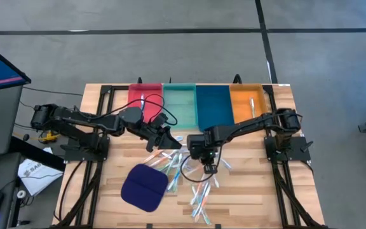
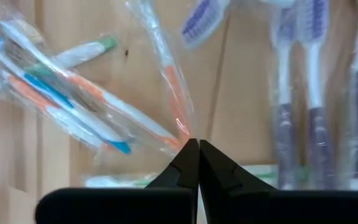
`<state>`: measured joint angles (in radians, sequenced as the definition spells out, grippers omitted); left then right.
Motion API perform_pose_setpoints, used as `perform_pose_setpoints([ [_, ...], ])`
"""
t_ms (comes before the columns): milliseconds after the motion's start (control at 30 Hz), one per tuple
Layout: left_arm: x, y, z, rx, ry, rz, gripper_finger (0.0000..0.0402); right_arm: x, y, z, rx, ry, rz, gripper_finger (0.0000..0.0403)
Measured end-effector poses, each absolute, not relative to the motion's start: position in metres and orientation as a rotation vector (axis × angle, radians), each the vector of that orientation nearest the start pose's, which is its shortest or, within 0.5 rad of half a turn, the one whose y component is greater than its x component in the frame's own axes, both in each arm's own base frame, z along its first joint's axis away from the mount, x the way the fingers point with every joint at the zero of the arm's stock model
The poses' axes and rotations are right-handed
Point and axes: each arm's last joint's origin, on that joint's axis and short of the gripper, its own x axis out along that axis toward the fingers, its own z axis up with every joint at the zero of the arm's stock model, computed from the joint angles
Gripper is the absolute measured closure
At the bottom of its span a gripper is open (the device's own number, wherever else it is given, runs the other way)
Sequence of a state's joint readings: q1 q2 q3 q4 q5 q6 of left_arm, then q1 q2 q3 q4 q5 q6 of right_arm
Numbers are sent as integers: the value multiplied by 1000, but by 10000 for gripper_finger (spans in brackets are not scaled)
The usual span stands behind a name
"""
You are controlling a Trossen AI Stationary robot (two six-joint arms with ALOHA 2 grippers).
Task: Pick & Place Toothbrushes
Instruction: Put the orange toothbrush into the blue bin
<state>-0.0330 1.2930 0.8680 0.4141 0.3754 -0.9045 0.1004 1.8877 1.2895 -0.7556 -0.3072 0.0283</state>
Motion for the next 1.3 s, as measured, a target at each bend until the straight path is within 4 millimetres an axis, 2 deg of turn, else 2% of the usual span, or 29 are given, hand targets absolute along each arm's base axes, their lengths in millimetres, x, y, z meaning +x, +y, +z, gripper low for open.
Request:
perform_pose_setpoints([
  [267, 289, -21, 310, -885, 205, -399, 334, 361, 47, 173, 196, 1317, 245, 402],
  [500, 289, -21, 310, -885, 206, -399, 334, 360, 50, 173, 157, 1317, 274, 402],
  [733, 290, -21, 310, -886, 202, -390, 334, 364, 52, 144, 196, 1397, 305, 403],
  [1000, 290, -20, 311, -892, 179, -371, 334, 363, 47, 147, 117, 1388, 324, 403],
  [1300, 290, -20, 311, -903, 175, -361, 334, 364, 43, 147, 110, 1372, 363, 391],
])
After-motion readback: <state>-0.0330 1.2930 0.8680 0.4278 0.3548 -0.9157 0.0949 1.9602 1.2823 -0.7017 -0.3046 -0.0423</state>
